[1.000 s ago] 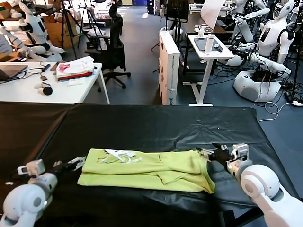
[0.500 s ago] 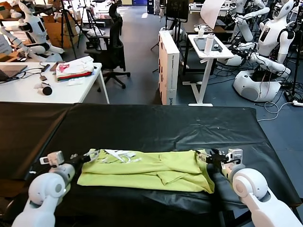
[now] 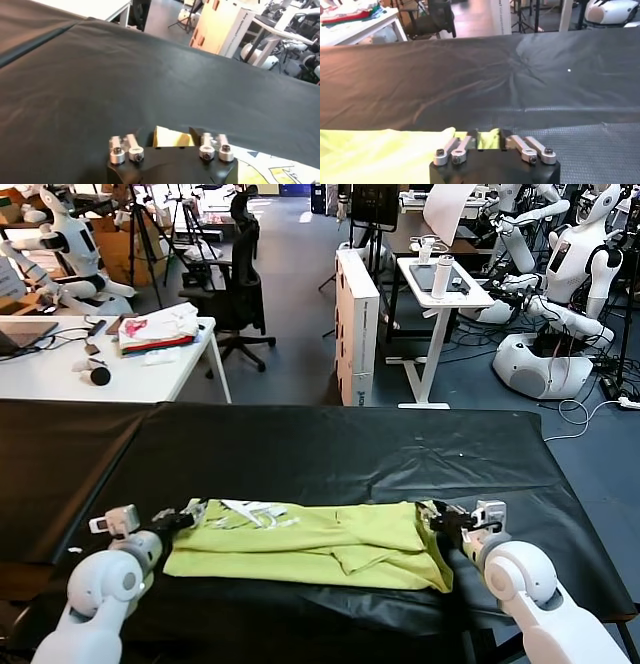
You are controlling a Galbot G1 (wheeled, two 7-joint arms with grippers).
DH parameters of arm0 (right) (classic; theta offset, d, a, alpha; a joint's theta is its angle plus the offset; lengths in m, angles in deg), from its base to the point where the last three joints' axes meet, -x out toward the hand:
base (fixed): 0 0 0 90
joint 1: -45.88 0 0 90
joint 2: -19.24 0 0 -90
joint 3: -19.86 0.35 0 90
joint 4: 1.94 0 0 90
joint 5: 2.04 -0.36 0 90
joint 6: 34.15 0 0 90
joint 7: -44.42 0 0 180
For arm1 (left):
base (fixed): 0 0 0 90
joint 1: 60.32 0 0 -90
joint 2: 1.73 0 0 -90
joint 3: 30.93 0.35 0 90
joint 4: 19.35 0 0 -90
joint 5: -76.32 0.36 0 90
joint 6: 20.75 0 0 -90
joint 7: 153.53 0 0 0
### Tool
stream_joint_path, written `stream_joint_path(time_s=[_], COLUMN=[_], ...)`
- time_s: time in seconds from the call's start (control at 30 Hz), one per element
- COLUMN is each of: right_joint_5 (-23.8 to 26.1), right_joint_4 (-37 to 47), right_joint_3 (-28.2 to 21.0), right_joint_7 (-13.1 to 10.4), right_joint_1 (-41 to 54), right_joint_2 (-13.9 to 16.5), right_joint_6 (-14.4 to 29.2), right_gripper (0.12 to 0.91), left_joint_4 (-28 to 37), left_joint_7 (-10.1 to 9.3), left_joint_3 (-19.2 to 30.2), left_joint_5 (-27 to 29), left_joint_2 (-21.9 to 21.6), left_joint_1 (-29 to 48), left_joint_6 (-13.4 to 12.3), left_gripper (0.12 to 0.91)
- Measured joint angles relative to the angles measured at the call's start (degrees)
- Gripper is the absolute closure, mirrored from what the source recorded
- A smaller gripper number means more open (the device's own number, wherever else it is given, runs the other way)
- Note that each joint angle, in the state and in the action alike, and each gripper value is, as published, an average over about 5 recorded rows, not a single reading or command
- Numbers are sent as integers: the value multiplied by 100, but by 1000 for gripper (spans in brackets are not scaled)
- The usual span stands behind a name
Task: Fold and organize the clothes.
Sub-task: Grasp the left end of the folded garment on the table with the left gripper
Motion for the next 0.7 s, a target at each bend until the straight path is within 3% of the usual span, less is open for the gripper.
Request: stream_joint_path(time_s=[0.07,0.13,0.23,0.37,0.5,0.6,0.7], right_joint_5=[0,-1,-2,-15,-43,-40,75], right_joint_4=[-11,-18,-6,29,35,17,-12], right_joint_3=[41,87,153,194,233,280,313], right_joint_7=[-22,-49,-123,-160,41,317,572], right_joint_1=[-18,-37,-61,-96,-146,-196,-256], right_joint_2=[-12,-26,-63,-119,-134,-98,-26], right_joint_6=[52,101,192,252,351,603,995], right_gripper=[876,874,877,877,874,796,627], left_joint_4=[-12,-19,-17,16,14,-12,-46], left_joint_7=[1,1,3,6,61,112,123], left_joint_3=[-6,-19,-54,-129,-159,-151,-147], left_joint_5=[0,-2,-3,-7,44,120,149], left_joint_2=[-4,-11,-18,-19,-23,-19,-36], left_joint_1=[-8,-15,-17,-24,-78,-99,-100], left_joint_6=[-10,-22,-52,-95,-216,-373,-523], left_gripper=[790,859,881,880,880,837,690])
